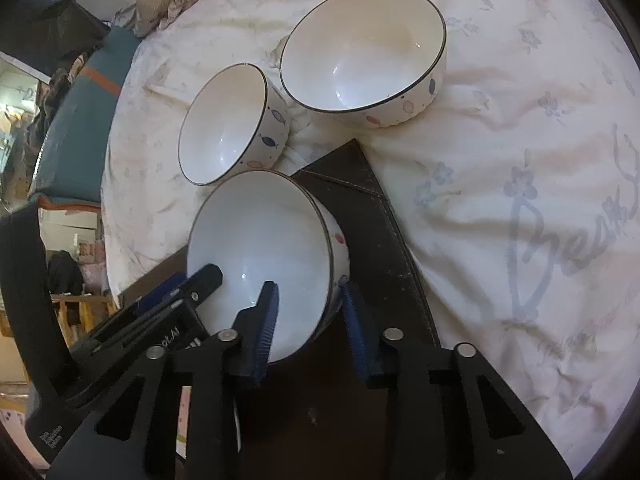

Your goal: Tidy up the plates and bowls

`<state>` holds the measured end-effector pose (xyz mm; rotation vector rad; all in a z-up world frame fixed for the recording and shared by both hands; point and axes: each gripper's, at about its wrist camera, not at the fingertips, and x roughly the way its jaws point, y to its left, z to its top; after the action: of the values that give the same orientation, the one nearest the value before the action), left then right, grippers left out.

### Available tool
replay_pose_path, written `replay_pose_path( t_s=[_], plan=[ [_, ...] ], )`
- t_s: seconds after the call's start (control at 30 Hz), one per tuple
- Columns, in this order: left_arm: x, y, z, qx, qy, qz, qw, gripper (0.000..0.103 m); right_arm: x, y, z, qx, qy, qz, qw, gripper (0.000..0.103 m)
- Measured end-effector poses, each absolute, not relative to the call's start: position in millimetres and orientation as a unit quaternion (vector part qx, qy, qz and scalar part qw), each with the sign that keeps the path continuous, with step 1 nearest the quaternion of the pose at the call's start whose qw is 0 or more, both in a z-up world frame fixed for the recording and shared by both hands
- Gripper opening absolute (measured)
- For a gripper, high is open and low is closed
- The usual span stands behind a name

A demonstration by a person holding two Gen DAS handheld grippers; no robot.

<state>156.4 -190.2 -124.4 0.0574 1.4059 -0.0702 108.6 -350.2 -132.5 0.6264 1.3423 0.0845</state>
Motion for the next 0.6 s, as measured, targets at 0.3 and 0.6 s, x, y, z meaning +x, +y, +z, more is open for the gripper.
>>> replay_pose_path(
  t_s=[0.3, 0.6],
  plan=[
    [153, -205, -133, 0.050, 0.657, -0.027, 0.752, 0.009, 109, -352, -136, 0.271, 0.619, 0.038, 0.736, 0.018],
    [146, -204, -106, 0.066, 0.641, -0.026, 0.764, 0.009, 109, -344, -133, 0.253, 0.615, 0.045, 0.746, 0.019]
  ],
)
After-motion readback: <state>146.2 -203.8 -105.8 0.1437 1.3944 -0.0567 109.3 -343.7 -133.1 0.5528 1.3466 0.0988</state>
